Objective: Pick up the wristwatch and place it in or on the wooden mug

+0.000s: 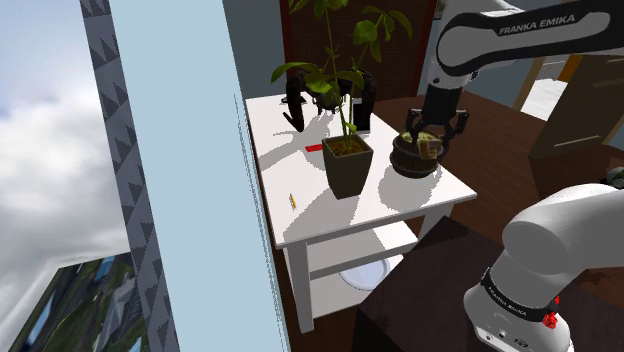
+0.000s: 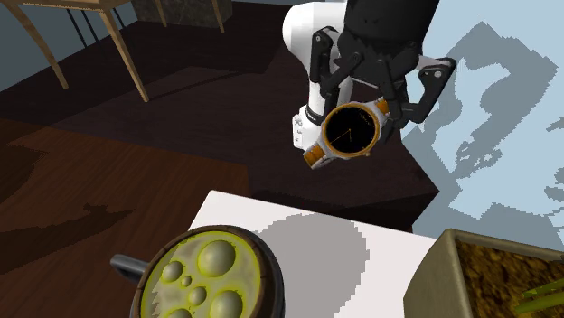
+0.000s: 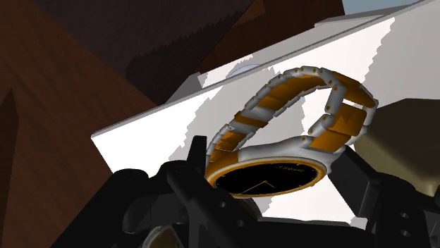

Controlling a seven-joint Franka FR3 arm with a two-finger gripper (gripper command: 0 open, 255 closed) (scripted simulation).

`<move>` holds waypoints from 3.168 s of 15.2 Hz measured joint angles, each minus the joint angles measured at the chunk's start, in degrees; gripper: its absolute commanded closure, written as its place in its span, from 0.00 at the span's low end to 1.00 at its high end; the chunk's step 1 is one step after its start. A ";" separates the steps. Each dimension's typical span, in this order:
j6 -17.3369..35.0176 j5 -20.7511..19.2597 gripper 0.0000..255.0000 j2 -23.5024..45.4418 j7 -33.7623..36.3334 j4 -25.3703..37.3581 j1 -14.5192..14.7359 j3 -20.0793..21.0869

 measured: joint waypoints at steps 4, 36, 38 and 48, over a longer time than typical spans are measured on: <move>-2.28 -0.23 1.00 0.74 -0.42 3.05 -0.17 -0.35; 8.35 -0.95 1.00 36.72 -20.07 28.46 -5.23 -15.11; 9.89 -0.75 1.00 37.29 -20.12 27.65 -5.18 -15.10; 11.85 -0.69 0.00 37.48 -20.19 26.30 -5.23 -15.15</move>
